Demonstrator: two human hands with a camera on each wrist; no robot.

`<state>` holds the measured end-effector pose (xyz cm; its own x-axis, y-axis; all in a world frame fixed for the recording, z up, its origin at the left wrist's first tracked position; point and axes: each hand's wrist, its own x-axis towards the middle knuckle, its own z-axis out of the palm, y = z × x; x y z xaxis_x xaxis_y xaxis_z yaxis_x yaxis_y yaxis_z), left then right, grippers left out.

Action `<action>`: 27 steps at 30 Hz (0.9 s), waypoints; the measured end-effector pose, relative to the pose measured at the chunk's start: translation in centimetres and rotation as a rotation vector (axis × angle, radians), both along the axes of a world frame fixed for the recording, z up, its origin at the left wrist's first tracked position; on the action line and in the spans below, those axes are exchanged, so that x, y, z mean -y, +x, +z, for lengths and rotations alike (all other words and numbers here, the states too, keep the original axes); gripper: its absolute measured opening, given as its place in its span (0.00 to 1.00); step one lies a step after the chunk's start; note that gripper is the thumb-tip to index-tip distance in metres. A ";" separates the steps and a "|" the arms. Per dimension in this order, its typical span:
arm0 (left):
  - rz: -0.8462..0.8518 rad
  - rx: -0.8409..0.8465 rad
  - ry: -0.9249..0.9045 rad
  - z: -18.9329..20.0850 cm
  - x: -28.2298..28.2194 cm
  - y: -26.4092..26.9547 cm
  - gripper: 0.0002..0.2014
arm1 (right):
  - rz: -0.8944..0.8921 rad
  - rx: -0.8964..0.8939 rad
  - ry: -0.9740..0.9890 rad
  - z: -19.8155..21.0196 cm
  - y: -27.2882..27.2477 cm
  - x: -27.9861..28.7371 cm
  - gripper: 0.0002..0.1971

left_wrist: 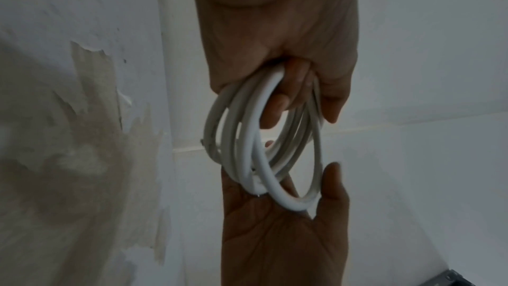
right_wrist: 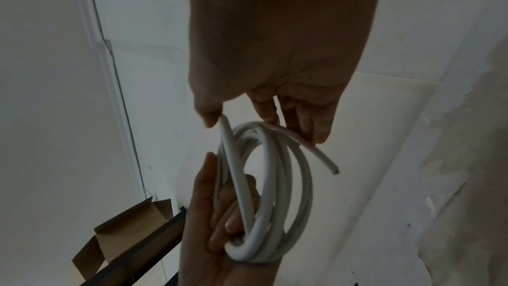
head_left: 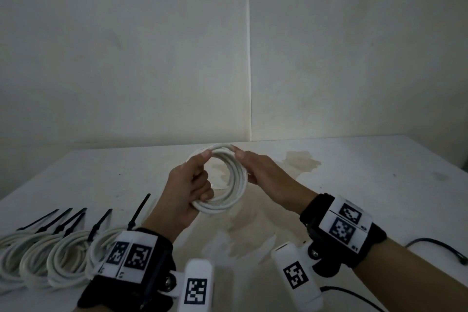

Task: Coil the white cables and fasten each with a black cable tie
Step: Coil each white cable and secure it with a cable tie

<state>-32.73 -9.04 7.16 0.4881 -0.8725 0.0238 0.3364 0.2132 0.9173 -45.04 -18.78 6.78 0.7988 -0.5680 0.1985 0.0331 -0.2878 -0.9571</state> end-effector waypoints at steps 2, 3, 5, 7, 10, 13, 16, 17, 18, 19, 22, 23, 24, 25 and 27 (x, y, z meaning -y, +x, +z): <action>0.002 0.002 -0.010 0.0 0.1 -0.2 0.17 | 0.050 0.011 -0.021 0.0 -0.1 -0.3 0.13; 0.001 0.002 -0.016 0.0 0.2 -0.3 0.18 | 0.048 0.029 -0.015 0.1 -0.1 -0.4 0.10; -0.003 0.001 -0.018 -0.1 0.2 -0.4 0.18 | 0.028 0.083 0.034 -0.1 -0.1 -0.3 0.09; -0.007 0.003 -0.011 -0.1 0.2 -0.6 0.18 | 0.033 0.116 0.089 -0.3 -0.2 -0.3 0.10; 0.027 0.079 -0.004 0.1 0.2 -0.8 0.19 | 0.041 0.146 0.108 -0.3 -0.3 -0.3 0.09; 0.090 0.170 0.002 0.3 0.4 -1.0 0.21 | 0.023 0.211 0.200 -0.3 -0.3 -0.4 0.08; 0.119 0.225 -0.022 -0.1 0.3 -1.1 0.25 | 0.020 0.261 0.286 -0.4 -0.1 -0.6 0.08; 0.121 0.249 -0.028 -0.3 0.3 -1.2 0.26 | 0.019 0.278 0.314 -0.5 0.0 -0.7 0.09; 0.123 0.268 -0.030 -0.4 0.2 -1.4 0.27 | 0.019 0.296 0.353 -0.6 0.0 -0.9 0.09; 0.126 0.280 -0.030 -0.6 0.2 -1.6 0.26 | 0.020 0.315 0.396 -0.7 0.0 -0.9 0.09; 0.149 0.306 -0.020 -0.8 0.1 -1.7 0.19 | 0.057 0.322 0.470 -0.8 0.0 -1.2 0.10; 0.162 0.319 -0.018 -0.7 0.1 -1.6 0.20 | 0.087 0.302 0.472 -0.6 0.0 -1.3 0.10; 0.173 0.333 -0.017 -0.5 0.1 -1.5 0.24 | 0.119 0.276 0.461 -0.3 -0.1 -1.3 0.10; 0.175 0.346 -0.016 -0.3 0.2 -1.5 0.27 | 0.147 0.243 0.439 0.0 -0.2 -1.3 0.10; 0.158 0.356 -0.021 0.2 0.2 -1.6 0.29 | 0.183 0.177 0.393 0.6 -0.6 -1.1 0.08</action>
